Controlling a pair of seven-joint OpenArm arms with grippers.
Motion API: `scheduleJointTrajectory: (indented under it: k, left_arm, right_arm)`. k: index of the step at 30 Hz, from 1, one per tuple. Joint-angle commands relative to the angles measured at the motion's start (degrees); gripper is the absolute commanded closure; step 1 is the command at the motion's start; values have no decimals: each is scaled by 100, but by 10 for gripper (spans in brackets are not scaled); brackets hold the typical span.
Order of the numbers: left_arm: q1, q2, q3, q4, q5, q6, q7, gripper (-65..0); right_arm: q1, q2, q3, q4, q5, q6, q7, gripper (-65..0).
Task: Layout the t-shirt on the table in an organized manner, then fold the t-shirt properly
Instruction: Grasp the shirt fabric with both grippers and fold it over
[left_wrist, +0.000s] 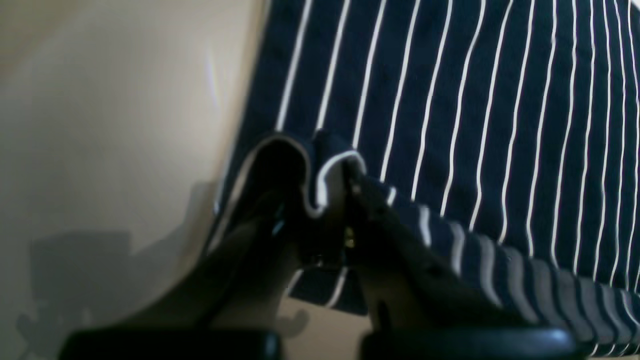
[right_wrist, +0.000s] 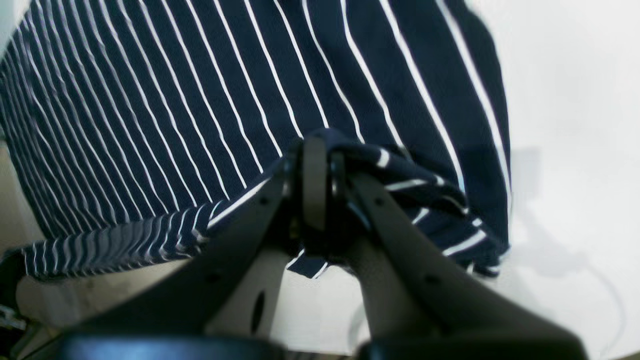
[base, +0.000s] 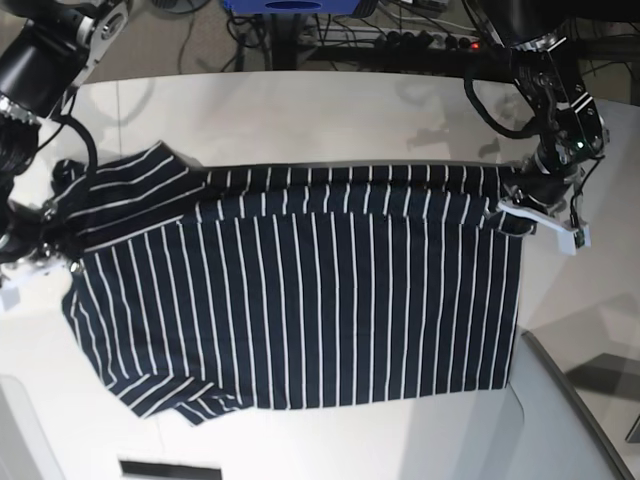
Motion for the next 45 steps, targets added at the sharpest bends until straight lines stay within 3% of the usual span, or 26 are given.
scheduleJointTrajectory:
  k: [1, 5, 16, 23, 29, 32, 35, 38, 41, 43, 45]
  left_arm:
    - [-115, -47, -3, 95, -57, -12, -120, 0]
    - [-247, -56, -3, 86, -57, -3, -120, 0]
    - [-722, -82, -47, -696, 75, -3, -269, 0]
    - [-1047, 6, 6, -1145, 919, -3, -691, 0]
    - [-1267, -38, 147, -1443, 971, -3, -700, 0]
    - [-1293, -170, 525, -1531, 971, -3, -884, 0]
    - [-1284, -170, 630, -1531, 963, -3, -1227, 0]
    - [-1284, -240, 630, -1479, 945, -3, -1447, -237]
    - [-1267, -434, 630, -1470, 901, -3, -1553, -466]
    - [-1214, -548, 595, -1356, 892, -3, -1553, -556]
    - [-950, -565, 340, -1039, 804, -12, -1553, -584]
  right_arm:
    - [224, 85, 7, -8, 85, -18, 116, -3]
    - [461, 226, -19, -465, 85, -27, 406, -3]
    - [716, 490, -1320, -1846, 85, -27, 1856, -3]
    - [857, 692, -1338, -2417, 85, 8, 2331, -2]
    - [1024, 771, -1751, -2716, 85, 17, 2498, -9]
    - [1024, 771, -2024, -2628, 85, 17, 2507, -71]
    - [1006, 771, -2085, -2320, 85, -27, 2516, -236]
    - [857, 912, -2076, -1854, 85, -27, 2525, -366]
    - [382, 1114, -2085, -1125, 76, -45, 2762, -368]
    - [-66, 1246, -2050, -545, 76, -221, 2832, -368]
    - [-655, 1325, -2067, 18, 76, -590, 2832, -372]
